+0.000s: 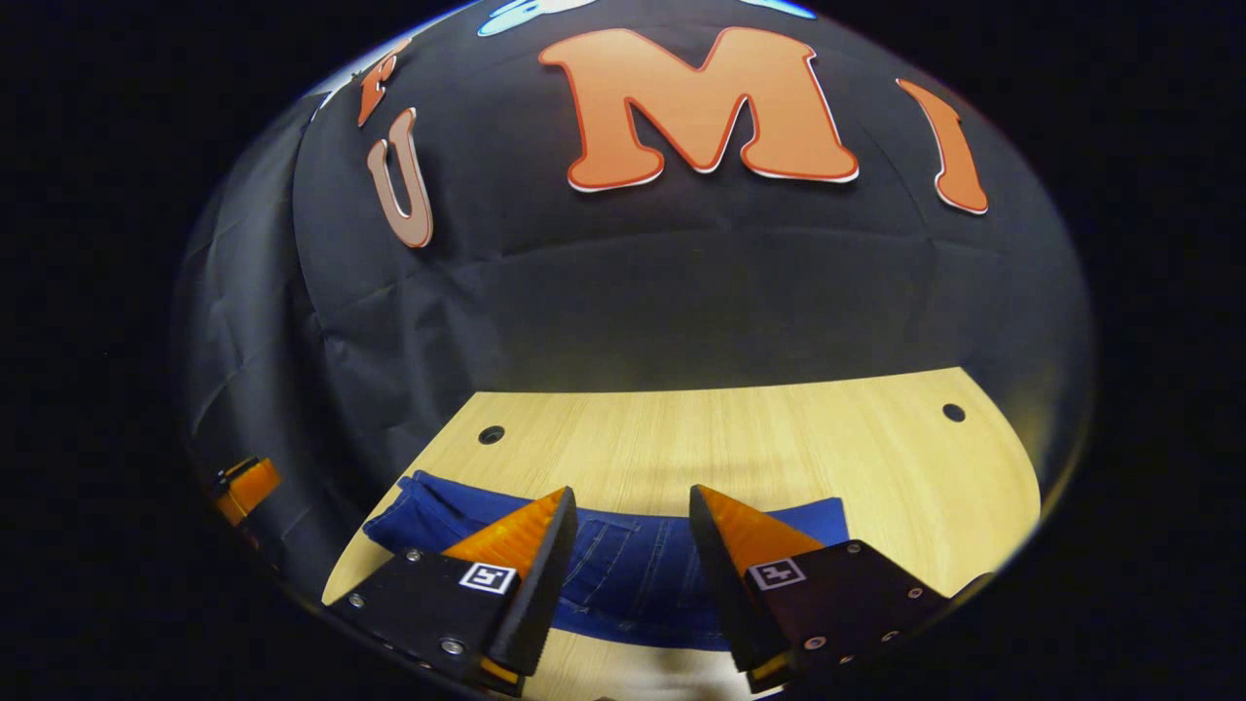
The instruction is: Grasp the waist and the cuffs of the jeans and fold them to make the two legs overlap; first hold the waist and fold one-third of the jeans toward the cuffs, then hold the cuffs and fold the remaining one-third in the same direction to finish folding.
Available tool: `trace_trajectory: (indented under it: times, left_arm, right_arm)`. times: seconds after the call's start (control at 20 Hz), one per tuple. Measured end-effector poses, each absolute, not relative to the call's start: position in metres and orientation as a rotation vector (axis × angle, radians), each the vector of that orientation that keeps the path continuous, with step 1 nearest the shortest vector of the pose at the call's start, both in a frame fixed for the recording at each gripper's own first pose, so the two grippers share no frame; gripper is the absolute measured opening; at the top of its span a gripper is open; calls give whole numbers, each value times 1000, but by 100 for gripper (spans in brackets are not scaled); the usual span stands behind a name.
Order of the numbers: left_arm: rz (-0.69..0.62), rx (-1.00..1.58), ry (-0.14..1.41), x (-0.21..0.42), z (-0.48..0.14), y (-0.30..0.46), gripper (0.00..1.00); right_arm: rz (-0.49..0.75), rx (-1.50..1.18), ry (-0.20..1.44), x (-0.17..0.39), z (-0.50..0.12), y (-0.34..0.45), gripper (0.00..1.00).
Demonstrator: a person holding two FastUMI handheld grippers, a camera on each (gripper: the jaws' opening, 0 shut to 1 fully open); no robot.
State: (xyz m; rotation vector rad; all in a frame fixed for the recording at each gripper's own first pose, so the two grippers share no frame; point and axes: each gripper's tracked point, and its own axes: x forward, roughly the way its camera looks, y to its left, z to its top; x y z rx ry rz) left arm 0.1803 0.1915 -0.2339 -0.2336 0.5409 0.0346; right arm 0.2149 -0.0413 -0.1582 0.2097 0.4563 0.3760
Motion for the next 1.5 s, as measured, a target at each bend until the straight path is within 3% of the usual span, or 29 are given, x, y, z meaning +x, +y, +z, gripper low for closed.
trace_trajectory:
  times: [0.05, 0.1, 0.15, 0.35, 0.75, 1.05, 1.2, 1.5]
  left_arm:
    - [41, -271, 588, 180, -248, 193, 97]
    - [47, -316, 640, 177, -264, 194, 97]
    - [55, -361, 694, 172, -281, 193, 97]
    - [110, -578, 865, 160, -343, 197, 97]
    - [201, -933, 982, 162, -412, 197, 98]
    - [252, -1081, 964, 174, -438, 210, 95]
    - [245, -1100, 926, 195, -446, 213, 90]
    - [208, -1201, 844, 225, -455, 213, 89]
  right_arm:
    - [353, 206, 450, 217, -155, -50, 77]
    - [334, 206, 440, 221, -152, -60, 72]
    - [305, 200, 423, 224, -147, -73, 82]
    - [206, 203, 368, 230, -127, -124, 85]
    - [76, 193, 304, 219, -99, -182, 86]
    - [20, 162, 301, 203, -98, -196, 86]
    - [-2, 167, 308, 200, -98, -201, 87]
    - [-36, 176, 312, 190, -95, -212, 87]
